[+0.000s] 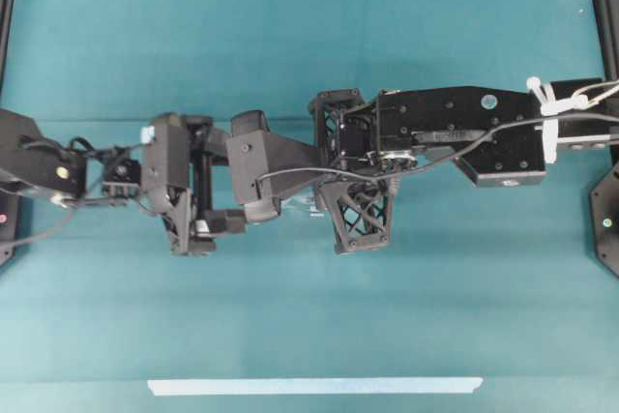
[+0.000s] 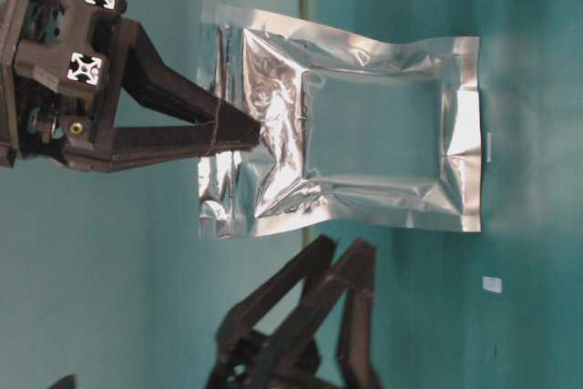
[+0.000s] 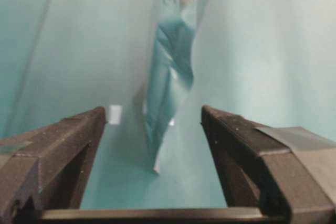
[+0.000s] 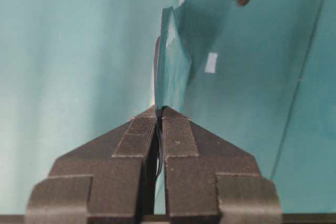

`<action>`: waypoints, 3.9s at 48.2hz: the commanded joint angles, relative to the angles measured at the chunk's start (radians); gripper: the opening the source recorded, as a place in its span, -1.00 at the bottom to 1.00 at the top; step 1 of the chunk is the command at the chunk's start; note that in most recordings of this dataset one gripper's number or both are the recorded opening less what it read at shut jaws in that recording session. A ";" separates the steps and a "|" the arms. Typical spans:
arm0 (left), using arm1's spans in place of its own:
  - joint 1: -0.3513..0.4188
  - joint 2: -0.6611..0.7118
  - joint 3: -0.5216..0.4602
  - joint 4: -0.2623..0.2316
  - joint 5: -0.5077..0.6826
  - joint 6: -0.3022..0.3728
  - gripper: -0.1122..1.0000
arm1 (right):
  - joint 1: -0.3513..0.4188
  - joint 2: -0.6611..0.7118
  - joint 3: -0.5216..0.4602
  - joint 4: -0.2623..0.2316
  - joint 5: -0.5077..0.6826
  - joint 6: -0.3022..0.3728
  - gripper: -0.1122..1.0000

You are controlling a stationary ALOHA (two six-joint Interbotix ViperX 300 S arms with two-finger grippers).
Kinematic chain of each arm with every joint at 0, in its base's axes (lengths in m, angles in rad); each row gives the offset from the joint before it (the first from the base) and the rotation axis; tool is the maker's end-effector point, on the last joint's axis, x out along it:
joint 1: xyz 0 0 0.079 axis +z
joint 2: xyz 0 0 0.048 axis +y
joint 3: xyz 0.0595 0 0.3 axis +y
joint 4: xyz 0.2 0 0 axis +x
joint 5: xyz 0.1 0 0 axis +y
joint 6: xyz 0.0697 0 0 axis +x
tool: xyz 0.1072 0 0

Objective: Hand over the silver zip bag and make it stand upright.
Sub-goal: 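Close the left gripper on the bag's left edge, then hold the bag with the left gripper and open the right gripper, then withdraw the open right gripper to the right, away from the bag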

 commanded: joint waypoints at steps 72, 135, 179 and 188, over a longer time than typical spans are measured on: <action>0.008 0.324 -0.233 0.002 -0.110 -0.032 -0.31 | -0.002 -0.014 -0.005 0.003 -0.009 0.035 -0.77; 0.009 0.322 -0.229 0.000 -0.115 -0.021 -0.31 | 0.021 -0.092 0.003 0.017 -0.078 0.086 0.77; 0.005 0.310 -0.215 0.002 -0.069 -0.029 -0.31 | -0.002 -0.526 0.419 0.008 -0.351 0.232 0.75; 0.006 0.308 -0.221 0.002 -0.060 -0.029 -0.31 | -0.011 -0.538 0.428 0.008 -0.370 0.245 0.75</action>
